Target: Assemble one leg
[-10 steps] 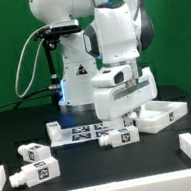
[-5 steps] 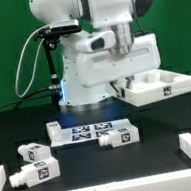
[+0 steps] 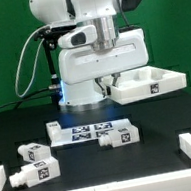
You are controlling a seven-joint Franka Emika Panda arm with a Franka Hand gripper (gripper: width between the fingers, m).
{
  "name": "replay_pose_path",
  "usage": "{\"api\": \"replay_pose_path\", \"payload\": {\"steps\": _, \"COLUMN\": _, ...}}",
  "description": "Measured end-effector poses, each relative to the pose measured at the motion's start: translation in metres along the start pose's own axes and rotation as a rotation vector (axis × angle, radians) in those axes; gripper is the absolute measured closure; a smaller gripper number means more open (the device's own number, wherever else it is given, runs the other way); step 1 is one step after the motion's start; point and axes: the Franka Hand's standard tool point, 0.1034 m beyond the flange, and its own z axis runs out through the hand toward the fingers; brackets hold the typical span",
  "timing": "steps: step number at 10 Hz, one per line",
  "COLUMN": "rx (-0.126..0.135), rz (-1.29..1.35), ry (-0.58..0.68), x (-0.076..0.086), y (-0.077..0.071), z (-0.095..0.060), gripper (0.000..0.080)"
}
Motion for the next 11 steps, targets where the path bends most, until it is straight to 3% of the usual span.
{"api": "replay_pose_path", "payload": {"steps": 1, "rx": -0.007, "rz": 0.029, "ry": -0.008, "x": 0.000, "y": 0.002, "z": 0.004, "gripper": 0.0745}}
{"api": "replay_pose_path", "payload": {"steps": 2, "rx": -0.036, "rz": 0.078, "ry": -0.028, "x": 0.009, "y": 0.011, "z": 0.015, "gripper": 0.0745}}
{"api": "replay_pose_path", "payload": {"steps": 5, "rx": -0.038, "rz": 0.264, "ry": -0.137, "x": 0.062, "y": 0.047, "z": 0.000, "gripper": 0.0745}}
{"api": "replay_pose_path", "payload": {"steps": 9, "rx": -0.034, "rz": 0.261, "ry": -0.143, "x": 0.055, "y": 0.043, "z": 0.002, "gripper": 0.0745}}
{"api": "replay_pose_path", "payload": {"steps": 10, "rx": -0.032, "rz": 0.273, "ry": -0.165, "x": 0.056, "y": 0.047, "z": 0.004, "gripper": 0.0745}}
{"api": "replay_pose_path", "payload": {"steps": 11, "rx": -0.029, "rz": 0.288, "ry": -0.204, "x": 0.073, "y": 0.063, "z": 0.004, "gripper": 0.0745}}
